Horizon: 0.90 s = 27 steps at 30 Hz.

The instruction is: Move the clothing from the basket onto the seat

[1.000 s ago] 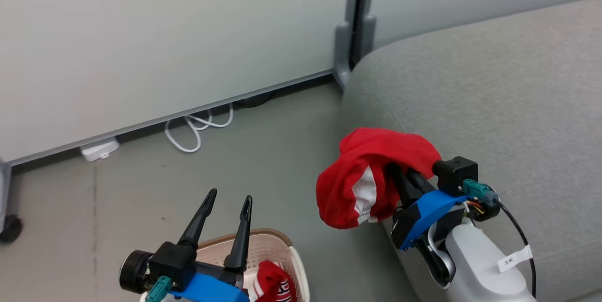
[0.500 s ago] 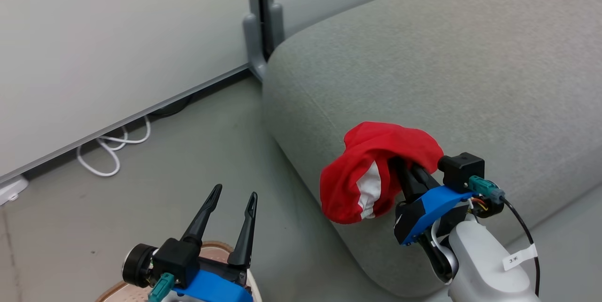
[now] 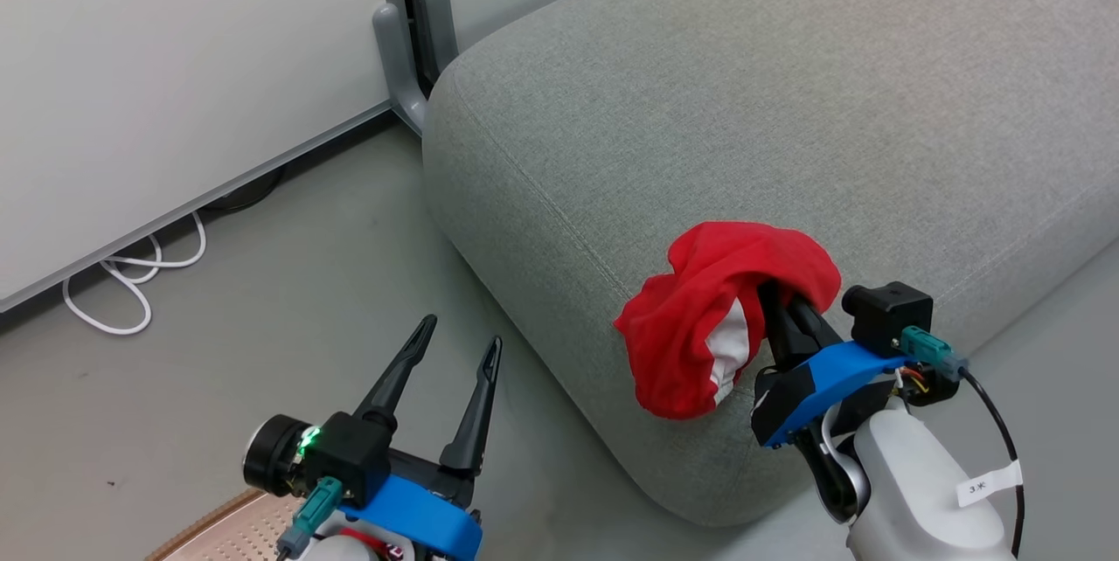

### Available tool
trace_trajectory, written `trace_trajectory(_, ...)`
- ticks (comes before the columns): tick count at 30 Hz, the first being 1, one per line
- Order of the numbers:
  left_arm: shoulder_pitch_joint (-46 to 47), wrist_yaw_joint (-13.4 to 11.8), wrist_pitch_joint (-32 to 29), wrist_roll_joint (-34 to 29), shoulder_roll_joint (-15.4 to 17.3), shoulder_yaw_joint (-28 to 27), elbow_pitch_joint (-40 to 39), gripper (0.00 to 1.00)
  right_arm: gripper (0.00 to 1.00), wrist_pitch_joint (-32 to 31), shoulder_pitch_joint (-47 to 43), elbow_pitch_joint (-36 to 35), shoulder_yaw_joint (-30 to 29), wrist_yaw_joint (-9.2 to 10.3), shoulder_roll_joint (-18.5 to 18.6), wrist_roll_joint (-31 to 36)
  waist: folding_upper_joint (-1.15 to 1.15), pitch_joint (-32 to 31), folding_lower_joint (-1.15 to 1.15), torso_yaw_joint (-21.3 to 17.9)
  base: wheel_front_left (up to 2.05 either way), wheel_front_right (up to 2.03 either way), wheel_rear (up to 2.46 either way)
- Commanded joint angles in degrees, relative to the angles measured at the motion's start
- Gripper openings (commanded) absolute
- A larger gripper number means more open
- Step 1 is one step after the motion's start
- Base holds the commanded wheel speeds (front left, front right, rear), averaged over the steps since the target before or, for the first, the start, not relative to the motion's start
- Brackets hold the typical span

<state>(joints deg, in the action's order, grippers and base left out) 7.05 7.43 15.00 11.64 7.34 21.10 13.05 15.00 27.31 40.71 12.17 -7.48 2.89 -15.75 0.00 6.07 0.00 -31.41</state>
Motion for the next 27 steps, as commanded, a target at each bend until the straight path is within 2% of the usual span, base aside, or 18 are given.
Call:
trace_trajectory(1, 1.0, 0.1, 0.3, 0.4, 0.5, 0.2, 0.2, 1.0, 0.0, 0.3, -0.9, -0.6, -0.3, -0.03, 0.0, 0.3, 0.0, 0.2, 0.0, -0.1, 0.0, 0.0, 0.0)
trace_trajectory(12, 1.5, 0.1, 0.3, 0.9, 1.3, 1.1, 0.4, 1.0, 0.0, 0.3, -1.5, -1.6, -0.9, -0.03, 0.0, -0.1, 0.0, 1.0, 0.0, -0.1, 0.0, 0.0, 0.0)
trace_trajectory(20, 0.2, 0.1, 0.3, -0.4, 2.1, -1.0, -2.1, 1.0, 0.0, 0.3, 4.9, 0.9, -1.4, -0.03, 0.0, -1.5, 0.0, 3.2, 0.0, -0.1, 0.0, 0.0, 0.0)
trace_trajectory(24, 0.3, 0.1, 0.3, -1.4, 2.9, -0.1, -4.3, 1.0, 0.0, 0.2, 11.5, 3.7, -6.1, -0.03, 0.0, 1.9, 0.0, 5.9, 0.0, 1.8, 0.0, 0.0, 0.0)
trace_trajectory(27, 1.9, 0.1, 0.3, -2.2, 4.0, 2.3, -5.7, 1.0, 0.0, 0.2, 16.1, 5.0, -12.9, -0.03, 0.3, 5.3, 0.0, 8.7, 0.0, 4.3, 0.0, 0.0, 0.0)
